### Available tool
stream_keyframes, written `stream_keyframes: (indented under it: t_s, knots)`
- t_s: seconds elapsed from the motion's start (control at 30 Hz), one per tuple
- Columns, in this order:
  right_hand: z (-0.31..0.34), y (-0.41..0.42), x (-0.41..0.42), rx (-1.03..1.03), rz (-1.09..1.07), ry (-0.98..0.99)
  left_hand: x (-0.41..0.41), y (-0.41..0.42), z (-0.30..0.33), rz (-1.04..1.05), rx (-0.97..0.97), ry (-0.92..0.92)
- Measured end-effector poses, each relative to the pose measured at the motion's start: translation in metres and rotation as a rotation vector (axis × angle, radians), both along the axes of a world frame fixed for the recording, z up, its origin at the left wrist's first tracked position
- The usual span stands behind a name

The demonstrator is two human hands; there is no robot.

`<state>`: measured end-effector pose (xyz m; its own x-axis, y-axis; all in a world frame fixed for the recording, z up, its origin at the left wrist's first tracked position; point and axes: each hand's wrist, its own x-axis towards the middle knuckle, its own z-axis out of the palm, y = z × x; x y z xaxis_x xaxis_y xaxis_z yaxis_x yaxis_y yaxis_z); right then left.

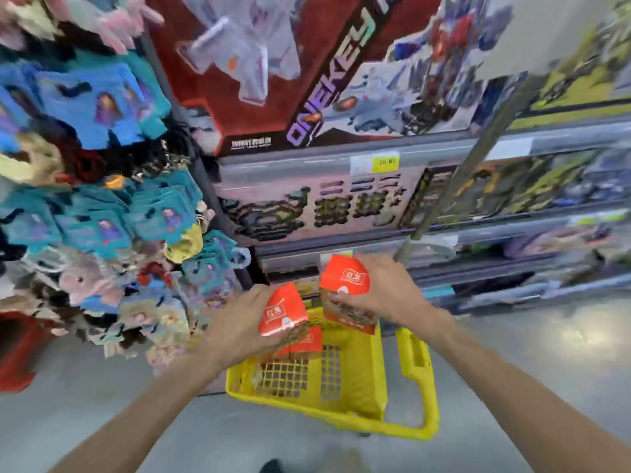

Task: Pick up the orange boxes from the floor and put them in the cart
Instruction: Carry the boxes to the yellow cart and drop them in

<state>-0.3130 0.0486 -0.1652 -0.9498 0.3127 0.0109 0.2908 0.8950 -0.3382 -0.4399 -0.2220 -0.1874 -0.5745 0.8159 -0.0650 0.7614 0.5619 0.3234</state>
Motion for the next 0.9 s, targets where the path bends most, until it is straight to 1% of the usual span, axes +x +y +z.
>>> stream_keyframes:
  t_s: [0.1,0.23,0.3,0.43,0.5,0.67,0.77,0.9]
  knots:
    - [-0.051,-0.007,-0.004,-0.017,-0.081,-0.057,-0.015,-0.004,-0.054,-0.049,-0.006,-0.049]
    - [-0.143,-0.013,-0.017,-0.057,-0.125,-0.121,-0.022,-0.016,-0.152,-0.048,-0.011,-0.125]
    - [-0.187,-0.014,-0.025,-0.054,-0.114,-0.146,-0.024,-0.021,-0.197,-0.033,-0.039,-0.132]
    - [-0.262,-0.009,-0.036,0.059,-0.019,-0.189,-0.027,-0.028,-0.264,-0.061,-0.095,-0.131]
    - [-0.292,-0.003,-0.040,0.102,0.042,-0.248,-0.027,-0.031,-0.290,-0.069,-0.096,-0.119]
    - [-0.326,-0.002,-0.058,0.200,0.158,-0.325,-0.024,-0.039,-0.320,-0.029,-0.138,-0.140]
    - [-0.340,-0.006,-0.069,0.175,0.171,-0.366,-0.024,-0.041,-0.331,-0.019,-0.160,-0.162]
    - [-0.353,-0.007,-0.077,0.160,0.182,-0.423,-0.028,-0.043,-0.344,-0.044,-0.173,-0.139]
